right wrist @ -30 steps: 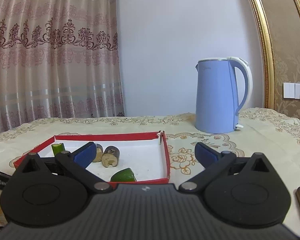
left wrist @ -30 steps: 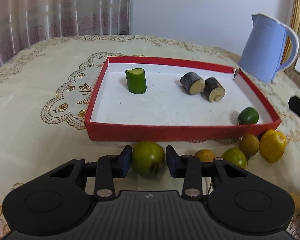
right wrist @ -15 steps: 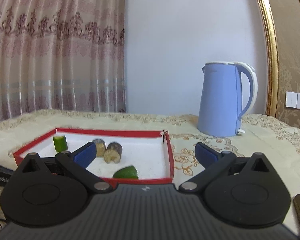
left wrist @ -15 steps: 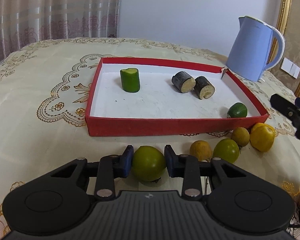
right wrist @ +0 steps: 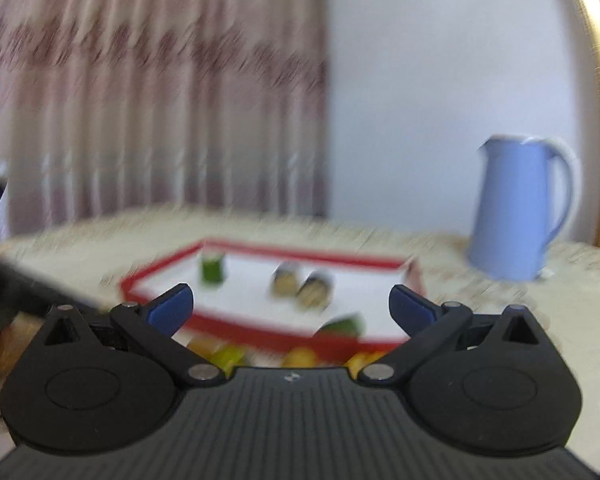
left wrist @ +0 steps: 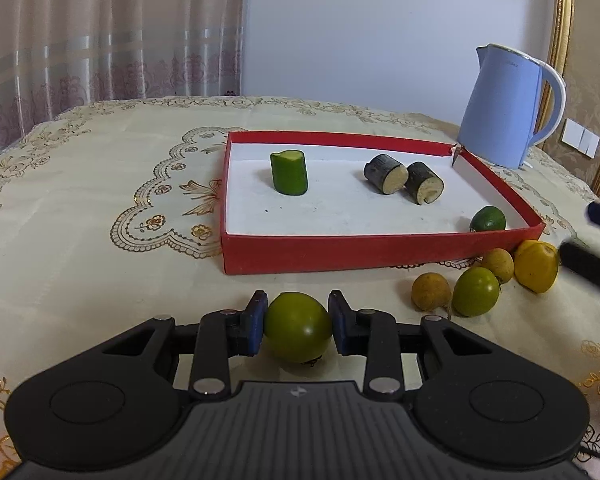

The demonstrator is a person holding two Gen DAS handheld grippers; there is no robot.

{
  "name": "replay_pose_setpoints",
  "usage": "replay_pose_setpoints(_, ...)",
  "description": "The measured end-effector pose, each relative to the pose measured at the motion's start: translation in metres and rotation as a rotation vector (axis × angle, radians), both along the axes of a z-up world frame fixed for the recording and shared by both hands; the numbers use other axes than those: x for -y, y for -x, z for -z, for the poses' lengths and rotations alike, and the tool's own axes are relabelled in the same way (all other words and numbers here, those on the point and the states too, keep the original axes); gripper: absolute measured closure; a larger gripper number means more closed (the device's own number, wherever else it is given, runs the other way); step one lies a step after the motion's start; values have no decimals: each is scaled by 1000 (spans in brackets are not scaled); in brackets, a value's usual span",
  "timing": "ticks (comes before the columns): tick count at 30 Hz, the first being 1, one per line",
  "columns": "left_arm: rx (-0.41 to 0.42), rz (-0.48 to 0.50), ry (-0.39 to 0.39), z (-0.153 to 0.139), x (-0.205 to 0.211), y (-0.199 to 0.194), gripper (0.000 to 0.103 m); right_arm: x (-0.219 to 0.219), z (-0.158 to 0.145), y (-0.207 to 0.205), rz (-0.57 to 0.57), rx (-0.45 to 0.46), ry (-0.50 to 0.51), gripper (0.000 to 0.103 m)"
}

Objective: Organize fruits
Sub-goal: 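Lift the green lime with the left tool while the right tool grasps another green lime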

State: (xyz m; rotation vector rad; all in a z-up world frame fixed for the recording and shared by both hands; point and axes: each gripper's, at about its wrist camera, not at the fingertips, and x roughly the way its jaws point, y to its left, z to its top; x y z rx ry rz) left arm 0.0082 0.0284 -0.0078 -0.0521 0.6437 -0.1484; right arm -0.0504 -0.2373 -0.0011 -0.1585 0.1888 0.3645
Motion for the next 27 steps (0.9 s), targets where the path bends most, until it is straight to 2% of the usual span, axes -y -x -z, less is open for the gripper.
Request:
replay_pose_setpoints(2,3,8,-11,1,1,1,71,-13,3,2,-17,-10,72,0)
replay_pose_setpoints(5,10,16,-14,2,0,3,71,-23,2,3,-50,-26,106,2)
replay_pose_setpoints(8,14,24,-7,3,-3,5,70,-31,2,5,-78,-18,158,9)
replay_pose_setpoints(11,0,25,-18,5,-3,5,69,-40,8,9,-125,-18,251,16)
replay_pose_setpoints(14,9,20,-2,7,-6,7,69,-49,11,5,-162,-58,291,31)
replay_pose_setpoints(16,11,18,5,7,-7,6,69,-50,12,1,-168,-92,291,48)
replay_pose_setpoints(18,15,21,2,7,-6,7,69,-48,12,-7,-167,-129,279,55)
replay_pose_setpoints(27,29,26,-17,9,-4,8,69,-46,13,-24,-182,-184,273,53)
